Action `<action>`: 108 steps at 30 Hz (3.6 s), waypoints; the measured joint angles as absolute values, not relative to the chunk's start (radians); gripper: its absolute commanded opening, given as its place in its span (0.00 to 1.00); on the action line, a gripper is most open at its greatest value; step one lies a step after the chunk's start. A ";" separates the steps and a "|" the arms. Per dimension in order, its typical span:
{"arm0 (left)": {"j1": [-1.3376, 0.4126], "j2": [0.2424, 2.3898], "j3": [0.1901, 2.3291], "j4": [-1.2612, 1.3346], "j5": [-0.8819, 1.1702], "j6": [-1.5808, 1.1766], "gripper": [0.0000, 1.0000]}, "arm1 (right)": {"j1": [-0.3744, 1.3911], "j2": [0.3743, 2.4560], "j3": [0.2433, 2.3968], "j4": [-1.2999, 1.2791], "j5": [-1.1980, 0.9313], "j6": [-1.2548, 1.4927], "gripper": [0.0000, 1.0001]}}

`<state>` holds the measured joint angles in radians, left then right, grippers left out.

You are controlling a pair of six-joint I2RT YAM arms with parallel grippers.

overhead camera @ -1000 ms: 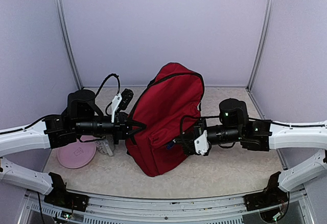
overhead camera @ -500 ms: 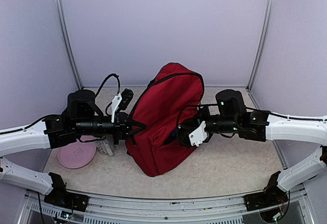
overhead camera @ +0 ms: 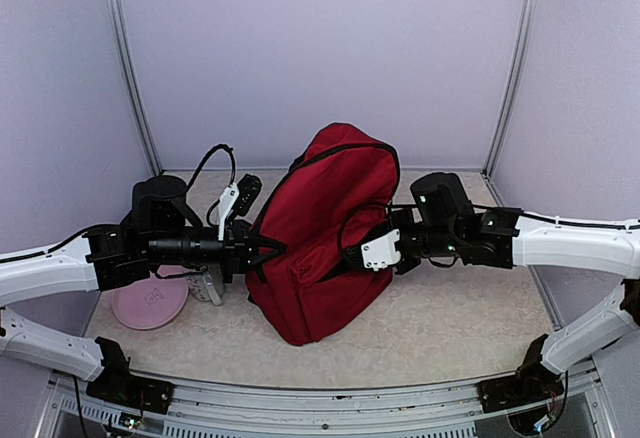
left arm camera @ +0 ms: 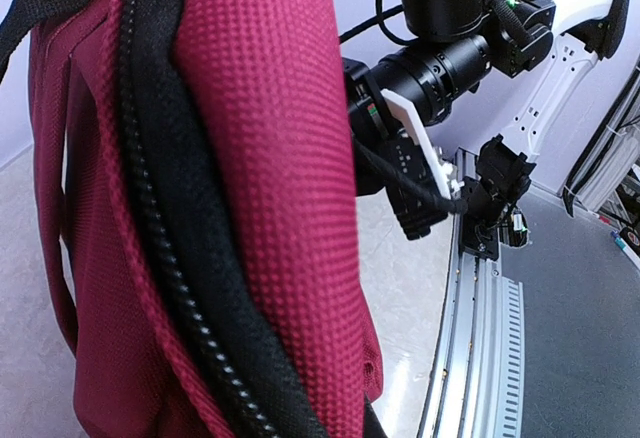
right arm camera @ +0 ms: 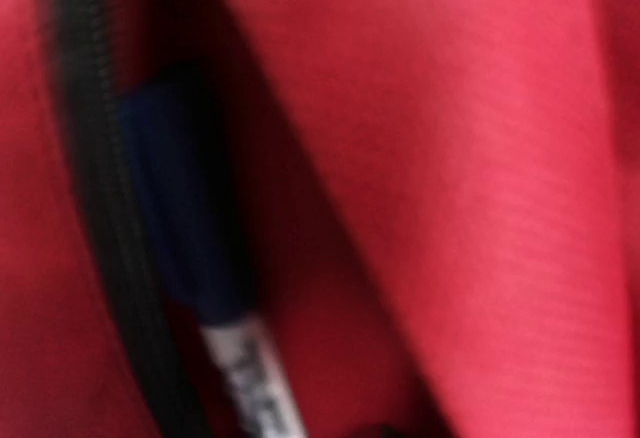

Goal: Pack the student bag
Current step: Place the pen in the lower front pocket of the bag, then adjust the student bag at the center of the board.

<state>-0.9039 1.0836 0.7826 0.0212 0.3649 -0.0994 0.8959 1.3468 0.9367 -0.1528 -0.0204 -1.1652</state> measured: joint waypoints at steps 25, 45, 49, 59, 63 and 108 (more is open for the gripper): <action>-0.905 1.084 0.783 0.021 0.362 -0.099 0.05 | 0.671 0.967 0.697 -0.088 -0.184 -0.093 0.48; -0.913 1.080 0.784 0.012 0.342 -0.061 0.06 | 0.444 1.108 0.793 0.007 -0.485 -0.080 0.99; -0.916 1.080 0.791 -0.004 0.363 -0.030 0.06 | 0.422 1.153 0.867 0.053 -0.583 -0.119 0.99; -0.945 1.069 0.792 -0.037 0.396 0.052 0.06 | 0.422 1.427 0.984 0.091 -0.802 -0.143 0.17; -0.946 1.069 0.792 -0.038 0.405 0.070 0.06 | 0.422 1.457 1.007 0.098 -0.872 -0.117 0.00; -1.275 1.086 1.052 0.104 -0.340 -0.130 0.67 | 0.689 0.847 0.603 0.155 -0.118 0.640 0.00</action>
